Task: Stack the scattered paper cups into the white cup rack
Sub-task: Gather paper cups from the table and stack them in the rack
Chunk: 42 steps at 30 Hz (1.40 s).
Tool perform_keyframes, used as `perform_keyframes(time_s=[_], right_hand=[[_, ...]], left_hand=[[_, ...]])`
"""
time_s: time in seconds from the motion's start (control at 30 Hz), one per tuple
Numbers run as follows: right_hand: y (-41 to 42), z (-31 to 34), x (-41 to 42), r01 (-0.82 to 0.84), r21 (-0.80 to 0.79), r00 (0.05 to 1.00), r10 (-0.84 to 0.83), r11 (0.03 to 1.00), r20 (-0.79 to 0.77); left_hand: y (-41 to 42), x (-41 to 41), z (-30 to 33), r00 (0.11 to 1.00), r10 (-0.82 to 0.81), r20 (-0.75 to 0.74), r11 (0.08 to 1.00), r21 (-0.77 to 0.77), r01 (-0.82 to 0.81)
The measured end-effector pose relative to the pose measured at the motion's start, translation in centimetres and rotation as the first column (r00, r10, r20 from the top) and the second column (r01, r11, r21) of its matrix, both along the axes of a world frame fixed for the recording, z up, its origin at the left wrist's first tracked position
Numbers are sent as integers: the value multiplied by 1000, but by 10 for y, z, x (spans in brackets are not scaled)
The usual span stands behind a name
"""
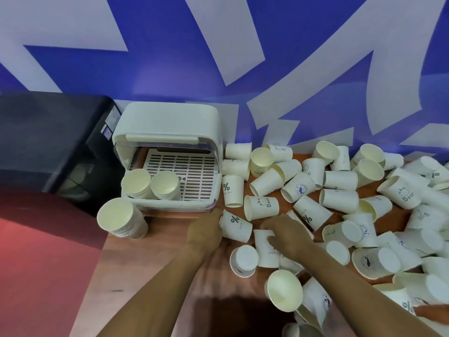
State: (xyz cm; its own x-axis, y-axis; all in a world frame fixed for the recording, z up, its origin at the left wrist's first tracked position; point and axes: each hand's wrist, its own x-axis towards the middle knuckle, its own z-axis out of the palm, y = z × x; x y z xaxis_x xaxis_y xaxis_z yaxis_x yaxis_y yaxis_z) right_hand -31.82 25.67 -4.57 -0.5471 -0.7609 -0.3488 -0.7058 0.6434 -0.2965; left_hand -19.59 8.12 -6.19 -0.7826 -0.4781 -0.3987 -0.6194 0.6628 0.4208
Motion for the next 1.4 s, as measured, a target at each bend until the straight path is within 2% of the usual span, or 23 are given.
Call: perform_keyframes(time_s=[0.23, 0.4, 0.53, 0.8, 1.03, 1.23, 1.4], right_hand=[[3, 19, 1, 37, -29, 998, -38, 999, -54], [3, 36, -1, 87, -50, 987, -92, 995, -132], [-4, 51, 5, 124, -120, 976, -143, 985, -165], [-42, 76, 30, 30, -136, 971, -61, 990, -233], [-87, 99, 50, -38, -197, 957, -21, 980, -289], [-127, 113, 68, -41, -247, 951, -38, 968, -308], [-151, 113, 80, -38, -302, 950, -59, 953, -307]], left_hand=[[-2, 2, 12, 997, -15, -71, 1000, -3, 15], [-9, 5, 31, 981, -128, -149, 985, -135, 108], [-16, 15, 46, 958, -199, -204, 970, -181, 163], [-47, 36, 80, 935, -256, -244, 934, -310, 175], [-87, 60, 115, 939, -219, -264, 924, -365, 113], [-135, 84, 136, 934, -115, -337, 923, -384, -25], [-168, 95, 136, 942, -40, -333, 917, -387, -98]])
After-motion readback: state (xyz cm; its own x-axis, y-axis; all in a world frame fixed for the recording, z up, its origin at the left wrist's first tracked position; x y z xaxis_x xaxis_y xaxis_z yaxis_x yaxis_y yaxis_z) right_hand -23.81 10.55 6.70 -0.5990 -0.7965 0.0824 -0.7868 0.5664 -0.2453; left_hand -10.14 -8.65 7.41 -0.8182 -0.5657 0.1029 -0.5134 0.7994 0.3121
